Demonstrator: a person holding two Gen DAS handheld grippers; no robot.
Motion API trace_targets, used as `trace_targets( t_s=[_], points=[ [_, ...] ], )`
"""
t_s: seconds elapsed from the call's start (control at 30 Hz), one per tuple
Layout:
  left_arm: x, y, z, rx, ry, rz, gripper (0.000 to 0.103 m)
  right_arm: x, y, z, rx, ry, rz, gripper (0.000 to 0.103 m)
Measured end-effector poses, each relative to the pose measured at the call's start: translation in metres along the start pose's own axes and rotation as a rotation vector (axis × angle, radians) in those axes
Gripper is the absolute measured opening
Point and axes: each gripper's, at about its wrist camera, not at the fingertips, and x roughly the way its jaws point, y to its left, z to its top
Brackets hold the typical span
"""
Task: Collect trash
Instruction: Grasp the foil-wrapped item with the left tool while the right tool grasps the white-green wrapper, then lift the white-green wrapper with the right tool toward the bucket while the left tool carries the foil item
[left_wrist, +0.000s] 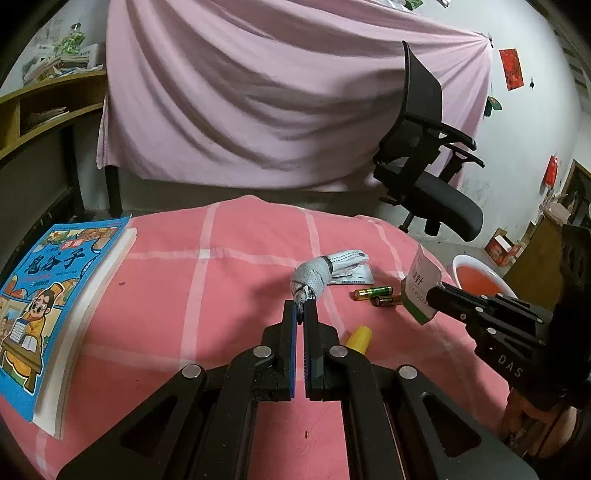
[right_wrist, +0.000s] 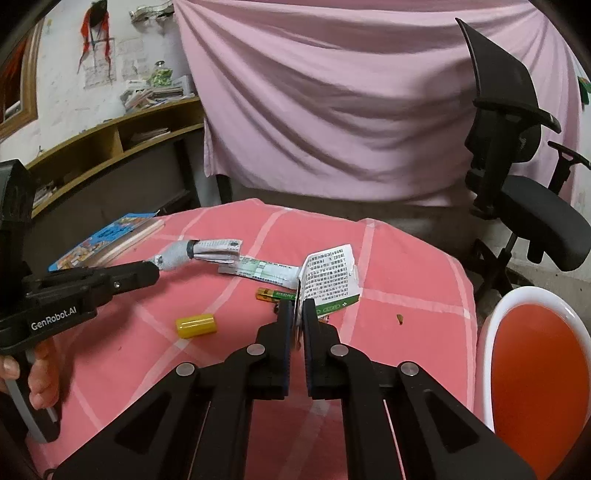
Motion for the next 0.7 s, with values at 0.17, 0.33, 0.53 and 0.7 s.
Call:
trace_targets(
  t_s=[0.17,0.33,0.53,0.7],
  points=[
    [0.0,0.002,0.0,-0.014,-0.001,0.0,0.001,-0.008,-0.002,-0.001,0.01,-0.031,-0.025,0.004],
    [-0.01,0.0,-0.001,-0.005,-0.047,-0.002,0.001,-0.019,0.004,-0.004,-0.024,-0.065,-0.052,0.003],
    [-0.01,-0.003,-0.003,0.011,-0.051,0.003,0.001,-0.014,-0.004,-0.003,0.016,-0.034,-0.031,0.005],
    [-0.003,0.005,-0.001,-0.029,-0.01,-0.004,0.001,-0.004,-0.011,-0.003,0.053,0.027,-0.017,0.038]
  ],
)
